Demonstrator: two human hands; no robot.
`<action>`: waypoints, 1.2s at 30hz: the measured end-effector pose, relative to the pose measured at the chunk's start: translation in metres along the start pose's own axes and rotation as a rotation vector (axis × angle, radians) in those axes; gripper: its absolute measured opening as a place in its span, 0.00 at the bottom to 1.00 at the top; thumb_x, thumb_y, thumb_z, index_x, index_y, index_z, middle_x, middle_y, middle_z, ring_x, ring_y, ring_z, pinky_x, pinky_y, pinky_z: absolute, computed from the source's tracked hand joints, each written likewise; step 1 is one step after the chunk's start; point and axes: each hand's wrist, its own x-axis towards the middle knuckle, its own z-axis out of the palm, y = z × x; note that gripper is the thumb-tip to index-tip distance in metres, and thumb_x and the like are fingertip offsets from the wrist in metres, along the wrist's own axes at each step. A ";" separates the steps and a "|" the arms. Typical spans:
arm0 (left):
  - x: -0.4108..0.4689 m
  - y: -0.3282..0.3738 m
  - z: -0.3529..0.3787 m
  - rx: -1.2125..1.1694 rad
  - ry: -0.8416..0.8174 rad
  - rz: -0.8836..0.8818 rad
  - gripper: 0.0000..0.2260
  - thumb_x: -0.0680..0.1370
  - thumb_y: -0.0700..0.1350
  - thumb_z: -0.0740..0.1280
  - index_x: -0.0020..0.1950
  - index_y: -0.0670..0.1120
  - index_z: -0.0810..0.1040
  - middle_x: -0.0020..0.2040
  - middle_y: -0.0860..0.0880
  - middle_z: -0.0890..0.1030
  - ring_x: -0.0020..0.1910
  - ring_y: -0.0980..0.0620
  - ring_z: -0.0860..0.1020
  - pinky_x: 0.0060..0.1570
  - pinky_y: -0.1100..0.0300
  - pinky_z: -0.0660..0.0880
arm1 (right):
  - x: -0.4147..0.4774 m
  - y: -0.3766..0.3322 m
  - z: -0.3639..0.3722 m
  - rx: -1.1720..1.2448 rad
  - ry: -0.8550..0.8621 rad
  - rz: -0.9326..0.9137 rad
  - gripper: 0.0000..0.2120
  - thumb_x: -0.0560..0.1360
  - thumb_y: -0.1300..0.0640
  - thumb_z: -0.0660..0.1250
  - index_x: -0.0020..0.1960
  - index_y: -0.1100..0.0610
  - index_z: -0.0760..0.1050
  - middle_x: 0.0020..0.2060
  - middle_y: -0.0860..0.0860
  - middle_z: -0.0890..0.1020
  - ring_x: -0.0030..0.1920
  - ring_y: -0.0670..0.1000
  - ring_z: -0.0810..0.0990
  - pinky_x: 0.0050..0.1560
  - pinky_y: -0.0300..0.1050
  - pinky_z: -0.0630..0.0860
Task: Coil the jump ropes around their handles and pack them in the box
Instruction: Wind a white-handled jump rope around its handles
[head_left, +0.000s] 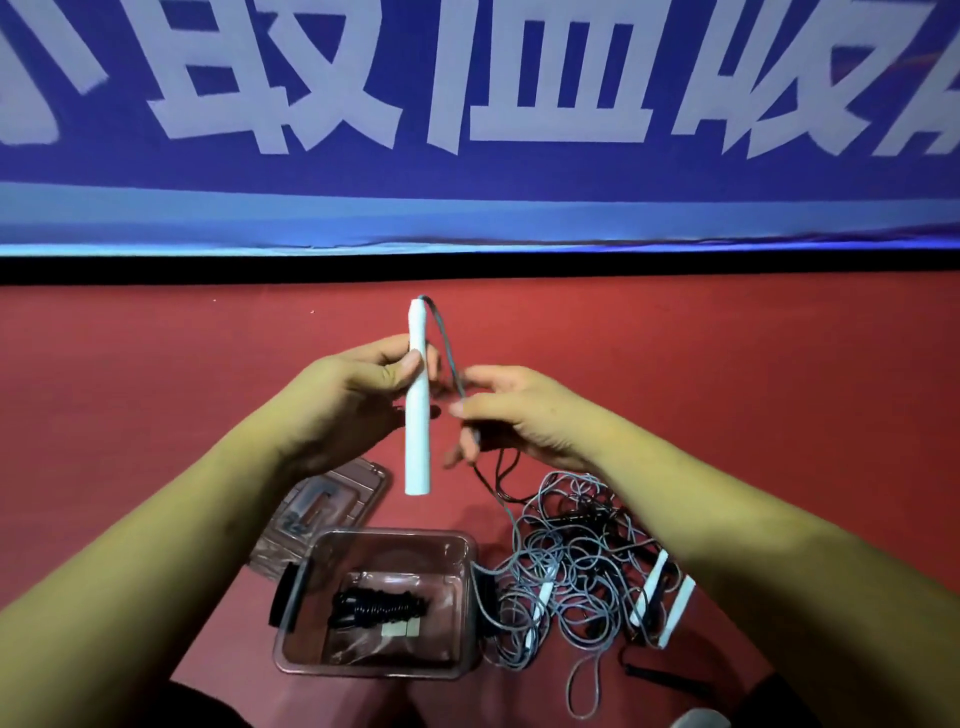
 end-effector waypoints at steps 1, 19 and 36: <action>0.000 -0.001 -0.004 0.030 0.052 0.004 0.04 0.76 0.43 0.65 0.45 0.42 0.75 0.42 0.44 0.72 0.46 0.44 0.69 0.51 0.50 0.71 | -0.002 0.000 -0.005 -0.057 -0.006 0.026 0.04 0.79 0.63 0.63 0.51 0.62 0.77 0.29 0.57 0.77 0.36 0.58 0.81 0.45 0.48 0.79; 0.013 -0.011 0.008 0.393 0.321 0.207 0.06 0.79 0.31 0.62 0.48 0.41 0.71 0.51 0.43 0.85 0.21 0.50 0.68 0.23 0.63 0.64 | -0.010 -0.015 -0.007 -0.422 0.032 0.026 0.12 0.81 0.58 0.62 0.49 0.62 0.82 0.24 0.47 0.67 0.26 0.46 0.62 0.27 0.39 0.60; 0.014 -0.002 -0.074 0.729 0.832 -0.028 0.03 0.80 0.39 0.66 0.51 0.44 0.79 0.35 0.44 0.78 0.19 0.56 0.76 0.18 0.69 0.64 | -0.036 0.011 -0.070 -0.463 0.144 0.200 0.11 0.81 0.56 0.62 0.46 0.61 0.77 0.29 0.53 0.69 0.28 0.51 0.72 0.35 0.47 0.72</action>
